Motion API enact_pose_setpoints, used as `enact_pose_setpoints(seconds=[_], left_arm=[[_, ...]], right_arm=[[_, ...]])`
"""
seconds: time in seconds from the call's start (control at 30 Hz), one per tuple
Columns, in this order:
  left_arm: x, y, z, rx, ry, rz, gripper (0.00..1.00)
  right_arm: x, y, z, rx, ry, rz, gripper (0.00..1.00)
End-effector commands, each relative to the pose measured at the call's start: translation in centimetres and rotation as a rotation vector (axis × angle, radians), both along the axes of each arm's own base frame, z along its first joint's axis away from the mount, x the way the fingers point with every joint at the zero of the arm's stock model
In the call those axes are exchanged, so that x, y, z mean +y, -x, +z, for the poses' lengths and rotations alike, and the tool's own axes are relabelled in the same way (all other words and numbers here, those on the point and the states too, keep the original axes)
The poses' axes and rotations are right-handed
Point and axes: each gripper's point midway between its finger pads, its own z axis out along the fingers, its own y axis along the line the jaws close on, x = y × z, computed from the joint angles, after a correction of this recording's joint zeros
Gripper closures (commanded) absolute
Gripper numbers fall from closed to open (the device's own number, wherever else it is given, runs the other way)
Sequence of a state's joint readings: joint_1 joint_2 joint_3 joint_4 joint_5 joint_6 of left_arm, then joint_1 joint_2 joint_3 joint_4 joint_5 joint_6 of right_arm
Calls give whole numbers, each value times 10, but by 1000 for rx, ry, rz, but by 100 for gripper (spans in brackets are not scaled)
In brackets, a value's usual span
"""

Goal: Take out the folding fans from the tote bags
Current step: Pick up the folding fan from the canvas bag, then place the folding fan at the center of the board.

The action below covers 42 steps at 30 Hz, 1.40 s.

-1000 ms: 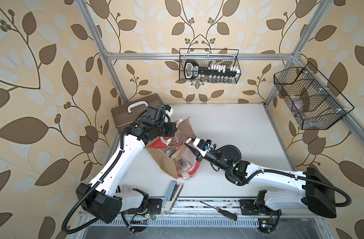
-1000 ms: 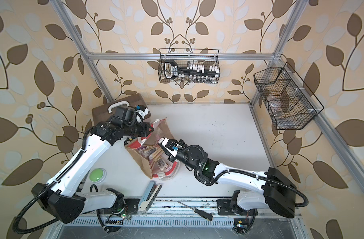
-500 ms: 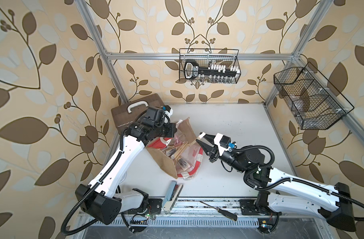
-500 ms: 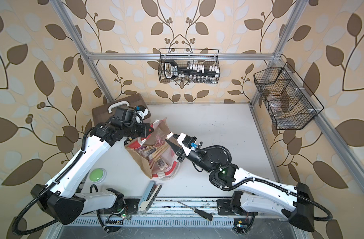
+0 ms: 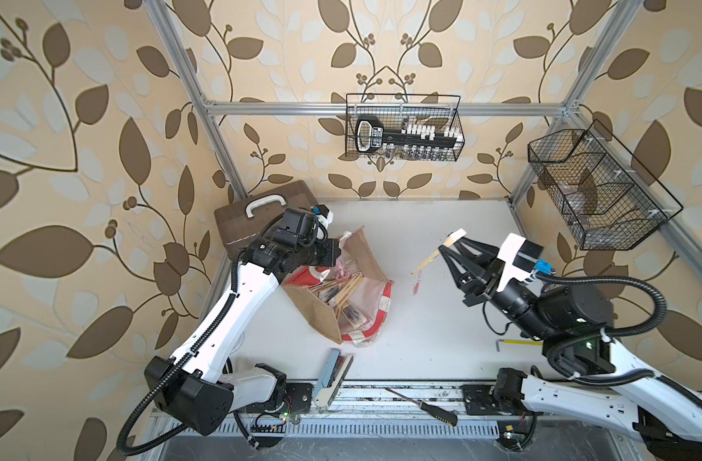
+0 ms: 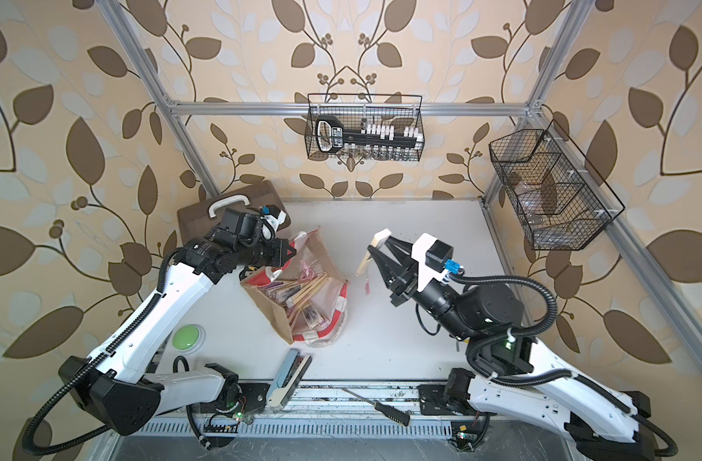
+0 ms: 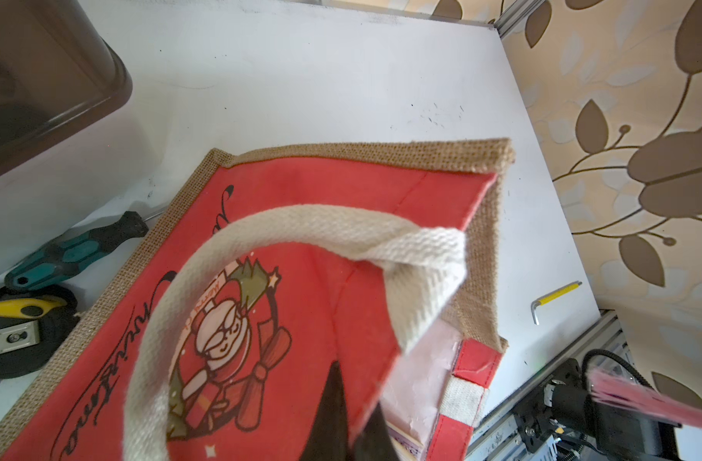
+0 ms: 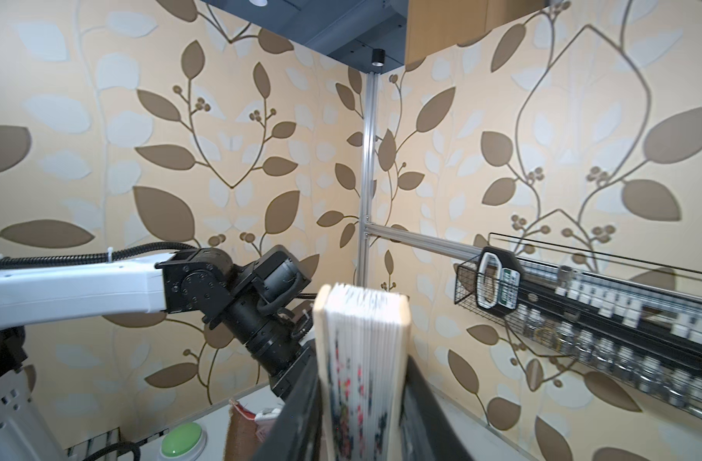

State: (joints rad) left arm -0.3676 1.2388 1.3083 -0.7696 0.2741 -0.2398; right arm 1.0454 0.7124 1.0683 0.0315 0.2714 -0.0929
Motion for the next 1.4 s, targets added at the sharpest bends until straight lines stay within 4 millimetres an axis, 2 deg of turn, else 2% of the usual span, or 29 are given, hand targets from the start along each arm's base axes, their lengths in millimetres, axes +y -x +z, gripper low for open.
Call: enact_pose_setpoints(seconds=[0.0,0.13,0.2,0.33,0.53,0.8,1.0,1.2,1.23,1.37], left_arm=[[1,2,5,-25,-2,6,100],[1,2,3,-18,-5,5,100],[1,2,3,-18,-6,5,100],[1,2,3,-16,-6,7,100],[2,3,4,-23,-3,7,100],[1,3,4,-23,0,5,100],[2,3,5,-27,-1,6,100],[2,4,5,-26,-2,5,100],[2,4,5,-26,-1,4,100],[1,3,5,-24,0,4,100]], right_arm=[[-31,-10,-14,105,68,-131,68],[-56,-21,-19,186,90,-252,68],[-56,-30,-29,218,124,-288,68],[-50,-61,-61,334,158,-348,69],[-34,-124,-123,570,92,-288,72],[-8,-215,-223,870,73,-258,74],[24,-288,-276,1034,121,-265,74],[47,-357,-319,1142,173,-310,74],[48,-366,-335,1176,185,-321,73],[56,-401,-365,1240,176,-349,74]])
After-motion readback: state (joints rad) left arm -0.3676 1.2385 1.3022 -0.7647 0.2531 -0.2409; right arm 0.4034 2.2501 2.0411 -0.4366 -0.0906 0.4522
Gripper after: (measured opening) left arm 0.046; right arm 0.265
